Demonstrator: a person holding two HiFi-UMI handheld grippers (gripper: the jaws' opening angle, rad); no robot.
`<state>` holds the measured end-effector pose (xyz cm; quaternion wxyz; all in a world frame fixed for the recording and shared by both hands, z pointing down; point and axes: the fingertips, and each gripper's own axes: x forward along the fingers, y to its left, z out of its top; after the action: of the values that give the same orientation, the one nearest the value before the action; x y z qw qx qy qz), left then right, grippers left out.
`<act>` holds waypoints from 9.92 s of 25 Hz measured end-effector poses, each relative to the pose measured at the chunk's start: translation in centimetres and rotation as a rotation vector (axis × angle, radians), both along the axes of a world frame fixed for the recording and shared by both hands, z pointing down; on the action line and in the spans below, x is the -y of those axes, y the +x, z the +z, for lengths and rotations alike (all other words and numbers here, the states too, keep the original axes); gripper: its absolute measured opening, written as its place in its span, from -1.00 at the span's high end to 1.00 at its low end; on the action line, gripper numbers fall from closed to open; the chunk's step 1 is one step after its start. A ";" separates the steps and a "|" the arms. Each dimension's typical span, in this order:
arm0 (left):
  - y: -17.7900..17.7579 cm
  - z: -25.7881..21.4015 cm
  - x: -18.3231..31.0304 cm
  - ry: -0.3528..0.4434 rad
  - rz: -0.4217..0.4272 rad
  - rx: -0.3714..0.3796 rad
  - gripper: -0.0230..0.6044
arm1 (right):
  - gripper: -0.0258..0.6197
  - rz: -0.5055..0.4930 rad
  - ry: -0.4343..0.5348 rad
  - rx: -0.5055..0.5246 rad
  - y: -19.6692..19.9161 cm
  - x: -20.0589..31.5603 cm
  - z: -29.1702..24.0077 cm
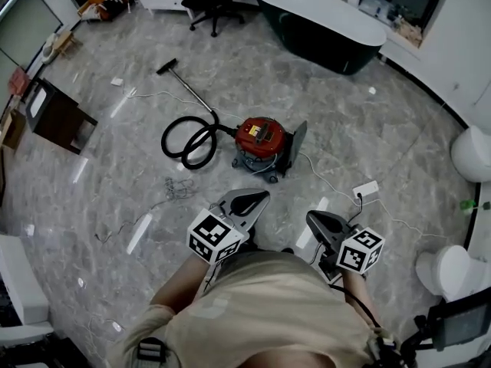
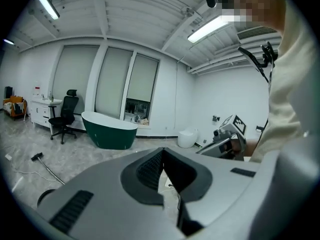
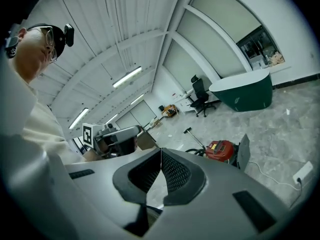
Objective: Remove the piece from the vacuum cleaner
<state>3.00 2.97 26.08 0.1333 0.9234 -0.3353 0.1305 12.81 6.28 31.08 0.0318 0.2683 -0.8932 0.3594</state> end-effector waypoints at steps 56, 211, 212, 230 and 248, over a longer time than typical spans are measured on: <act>2.3 3.8 21.8 -0.125 0.004 0.121 0.91 | 0.91 -0.051 -0.185 -0.013 0.8 22.7 5.4; -3.0 48.1 31.5 -0.612 0.236 0.278 0.91 | 0.81 0.405 -1.024 -0.304 -0.4 41.5 61.8; -3.1 48.3 31.4 -0.618 0.236 0.281 0.91 | 0.81 0.454 -1.081 -0.216 -0.5 41.6 61.9; -2.9 47.9 33.7 -0.563 0.224 0.298 0.91 | 0.85 0.106 -0.548 -0.875 2.4 41.8 62.8; -1.5 47.8 32.6 -0.576 0.232 0.269 0.91 | 0.84 0.161 -0.545 -0.896 4.6 43.7 62.3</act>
<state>1.50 -29.62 73.87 0.3275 0.8543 -0.1919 0.3550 17.37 -37.47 93.34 0.4512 0.4453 -0.6430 0.4298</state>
